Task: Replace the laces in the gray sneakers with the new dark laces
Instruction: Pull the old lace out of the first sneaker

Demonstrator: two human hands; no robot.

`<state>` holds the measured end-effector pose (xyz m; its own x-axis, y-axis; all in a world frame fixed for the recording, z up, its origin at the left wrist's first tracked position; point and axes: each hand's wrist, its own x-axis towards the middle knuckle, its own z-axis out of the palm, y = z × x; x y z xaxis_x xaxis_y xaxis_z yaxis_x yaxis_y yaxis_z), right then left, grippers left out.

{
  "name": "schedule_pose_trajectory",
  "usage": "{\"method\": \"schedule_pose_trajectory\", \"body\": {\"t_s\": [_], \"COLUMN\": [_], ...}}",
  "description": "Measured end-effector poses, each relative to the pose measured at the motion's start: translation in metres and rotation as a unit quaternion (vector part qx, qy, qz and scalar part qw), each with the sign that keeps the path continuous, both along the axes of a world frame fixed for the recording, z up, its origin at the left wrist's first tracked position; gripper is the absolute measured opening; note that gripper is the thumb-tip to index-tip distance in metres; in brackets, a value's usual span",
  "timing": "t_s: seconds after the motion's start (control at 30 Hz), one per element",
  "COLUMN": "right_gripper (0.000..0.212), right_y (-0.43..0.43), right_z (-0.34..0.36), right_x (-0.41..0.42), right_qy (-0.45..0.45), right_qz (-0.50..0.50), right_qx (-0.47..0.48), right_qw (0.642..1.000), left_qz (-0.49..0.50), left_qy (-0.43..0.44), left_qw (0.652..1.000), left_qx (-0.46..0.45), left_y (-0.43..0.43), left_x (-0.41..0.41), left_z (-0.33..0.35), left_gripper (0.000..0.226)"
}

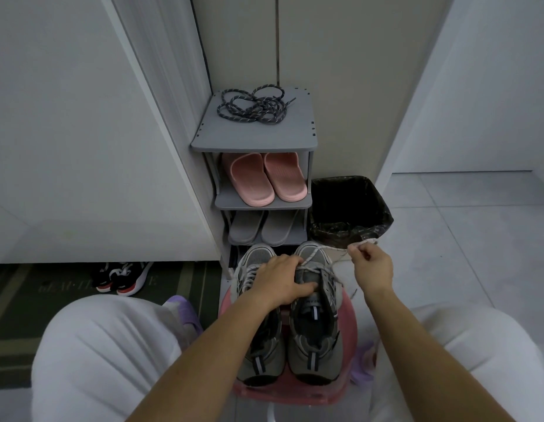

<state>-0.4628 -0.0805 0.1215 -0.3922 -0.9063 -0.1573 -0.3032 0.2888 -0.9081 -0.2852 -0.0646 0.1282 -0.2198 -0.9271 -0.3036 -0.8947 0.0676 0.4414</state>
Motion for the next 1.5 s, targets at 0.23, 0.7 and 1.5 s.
{"method": "schedule_pose_trajectory", "body": {"t_s": [0.23,0.7,1.5], "right_gripper": [0.016,0.014,0.021], "right_y": [0.010,0.005,0.007], "right_z": [-0.015,0.005,-0.015], "right_x": [0.016,0.009,0.014], "right_qy": [0.136,0.044,0.037], "right_qz": [0.186,0.105,0.108], "right_qx": [0.065,0.027,0.073], "right_qw": [0.971,0.993,0.991], "left_qz": [0.002,0.000,0.002], "left_qy": [-0.003,-0.008,-0.011], "left_qw": [1.000,1.000,1.000], "left_qx": [-0.007,-0.003,-0.007], "left_y": [0.001,0.000,0.001], "left_x": [-0.001,0.000,0.000], "left_z": [-0.001,-0.001,-0.001], "left_gripper": [0.067,0.067,0.066]}}
